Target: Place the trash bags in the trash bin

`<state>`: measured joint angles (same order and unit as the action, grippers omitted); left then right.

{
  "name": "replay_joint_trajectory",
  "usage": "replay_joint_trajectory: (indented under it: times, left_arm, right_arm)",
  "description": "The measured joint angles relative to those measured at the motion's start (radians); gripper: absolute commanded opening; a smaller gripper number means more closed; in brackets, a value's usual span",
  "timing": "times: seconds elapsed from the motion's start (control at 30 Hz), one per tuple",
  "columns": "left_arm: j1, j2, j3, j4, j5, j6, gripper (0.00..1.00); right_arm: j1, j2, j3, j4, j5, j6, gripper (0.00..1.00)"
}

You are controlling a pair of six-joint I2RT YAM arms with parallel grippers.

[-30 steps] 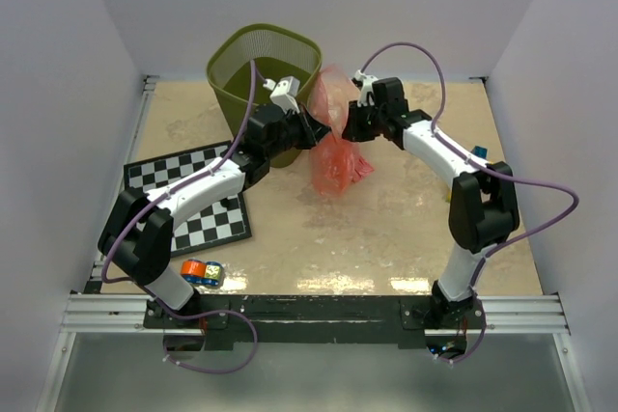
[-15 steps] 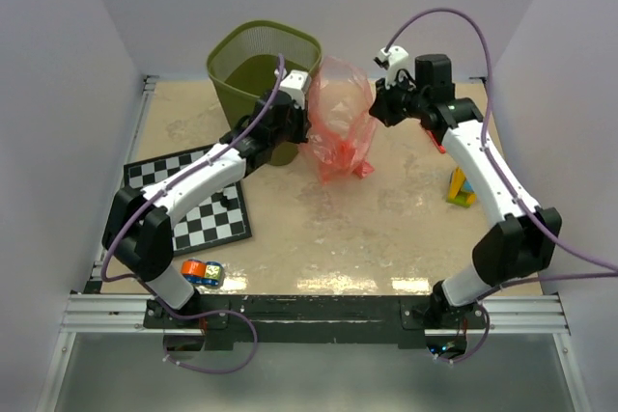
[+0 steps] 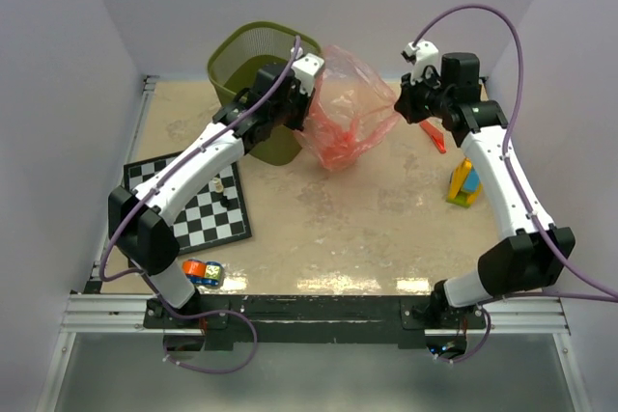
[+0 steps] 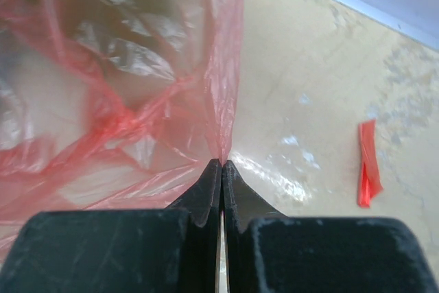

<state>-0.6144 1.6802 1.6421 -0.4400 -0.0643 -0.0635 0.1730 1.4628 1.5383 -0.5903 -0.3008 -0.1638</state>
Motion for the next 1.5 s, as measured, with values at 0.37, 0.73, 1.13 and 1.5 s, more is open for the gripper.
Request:
replay_joint_trajectory:
  times: [0.37,0.73,1.13,1.5]
  left_arm:
    - [0.005,0.192,0.179,-0.119,0.18,0.0,0.0]
    - [0.034,0.533,0.588,0.185,0.066,0.187,0.0]
    - [0.03,0.507,0.78,1.376,0.201,0.654,0.06]
    - [-0.143,0.12,-0.509,1.735,0.289,1.019,0.1]
  right_arm:
    - [-0.059,0.049,-0.047,-0.022,0.063,-0.003,0.0]
    - [-0.147,0.628,0.683,0.119,0.131,0.022,0.0]
    - [-0.043,0.123,0.554,0.982,0.029,0.114,0.0]
    - [0.036,-0.566,-0.601,1.074,-0.026,-0.336,0.0]
